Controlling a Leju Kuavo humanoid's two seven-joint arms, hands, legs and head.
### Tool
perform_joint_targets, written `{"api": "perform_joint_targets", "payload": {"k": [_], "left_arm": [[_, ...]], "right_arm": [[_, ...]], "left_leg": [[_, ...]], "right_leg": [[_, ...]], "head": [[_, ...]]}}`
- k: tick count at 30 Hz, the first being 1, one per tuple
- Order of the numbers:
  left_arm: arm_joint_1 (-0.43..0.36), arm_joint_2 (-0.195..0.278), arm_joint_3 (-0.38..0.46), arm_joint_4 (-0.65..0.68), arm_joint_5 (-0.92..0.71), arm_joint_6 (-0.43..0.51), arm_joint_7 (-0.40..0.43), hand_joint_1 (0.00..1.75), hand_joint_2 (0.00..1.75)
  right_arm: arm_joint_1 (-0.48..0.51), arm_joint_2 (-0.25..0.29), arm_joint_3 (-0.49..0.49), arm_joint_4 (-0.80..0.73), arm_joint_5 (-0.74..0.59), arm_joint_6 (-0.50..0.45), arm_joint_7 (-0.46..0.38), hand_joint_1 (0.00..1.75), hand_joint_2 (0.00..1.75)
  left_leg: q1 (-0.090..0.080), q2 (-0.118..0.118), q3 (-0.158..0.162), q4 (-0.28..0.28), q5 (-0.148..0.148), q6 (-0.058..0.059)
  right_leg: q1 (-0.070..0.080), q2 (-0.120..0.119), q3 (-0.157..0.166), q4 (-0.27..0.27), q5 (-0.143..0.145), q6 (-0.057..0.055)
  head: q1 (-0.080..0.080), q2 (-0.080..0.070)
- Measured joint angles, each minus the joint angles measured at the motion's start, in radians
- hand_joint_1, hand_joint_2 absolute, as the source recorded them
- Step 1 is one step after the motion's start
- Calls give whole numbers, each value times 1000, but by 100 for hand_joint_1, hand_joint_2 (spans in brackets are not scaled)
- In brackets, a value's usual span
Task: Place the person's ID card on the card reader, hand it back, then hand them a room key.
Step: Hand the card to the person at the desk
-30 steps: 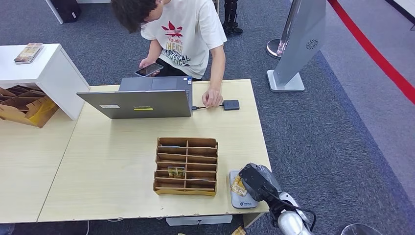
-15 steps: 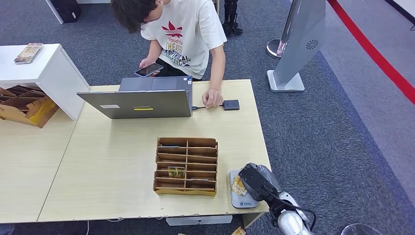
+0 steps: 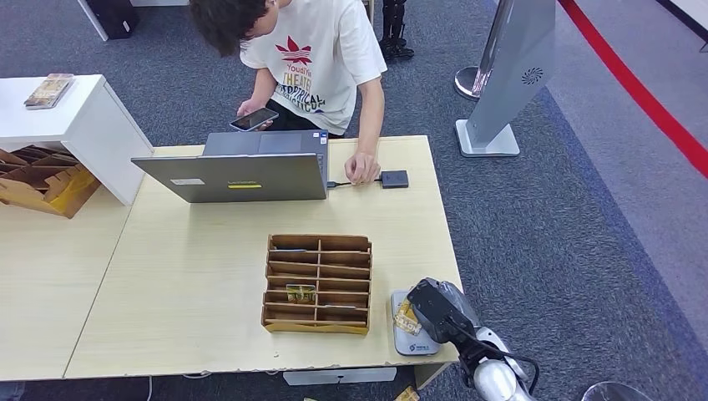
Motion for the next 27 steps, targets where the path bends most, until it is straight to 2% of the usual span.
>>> {"api": "perform_joint_targets", "payload": {"k": [27], "left_arm": [[0, 0, -1, 0, 1, 2, 0, 0, 0]], "right_arm": [[2, 3, -4, 0, 0, 10, 0, 175, 175]], "left_leg": [[0, 0, 0, 0, 0, 0]], "right_leg": [[0, 0, 0, 0, 0, 0]], "head": [[0, 0]]}}
